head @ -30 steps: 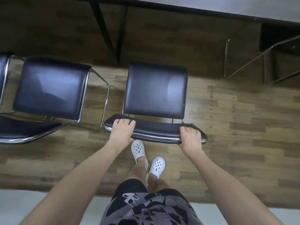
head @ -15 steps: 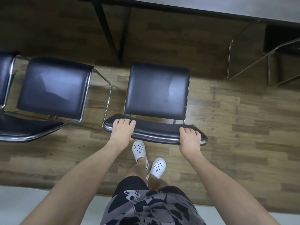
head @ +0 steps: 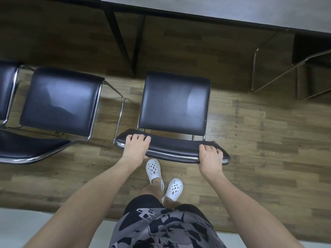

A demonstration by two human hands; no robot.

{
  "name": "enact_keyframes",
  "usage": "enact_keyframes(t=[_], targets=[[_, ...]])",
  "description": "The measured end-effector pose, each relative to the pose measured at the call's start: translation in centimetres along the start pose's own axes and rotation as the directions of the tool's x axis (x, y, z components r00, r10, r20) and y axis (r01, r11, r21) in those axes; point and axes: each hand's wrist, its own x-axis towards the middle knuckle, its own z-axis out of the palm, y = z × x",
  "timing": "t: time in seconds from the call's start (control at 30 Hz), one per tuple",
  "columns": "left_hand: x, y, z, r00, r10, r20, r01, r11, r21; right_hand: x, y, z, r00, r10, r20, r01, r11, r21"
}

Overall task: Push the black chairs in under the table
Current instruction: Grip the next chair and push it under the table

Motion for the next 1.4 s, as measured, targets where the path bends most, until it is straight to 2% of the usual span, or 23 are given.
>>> enact_keyframes(t=[0.77,1.4], targets=[[7.8,-1.6,-4.8,0.999,0.040,-0.006,-0.040,0.999,-0.008,8.1,0.8,-3.8,0.997,0.052,0.052,-0.047,0.996,-0.079],[14.6,-2.8,-9.0,0.999,0.042,-0.026,-0.042,0.999,0.020,15.0,1.7,-7.3,0.997,0.049,0.062,-0.045,0.996,-0.074]])
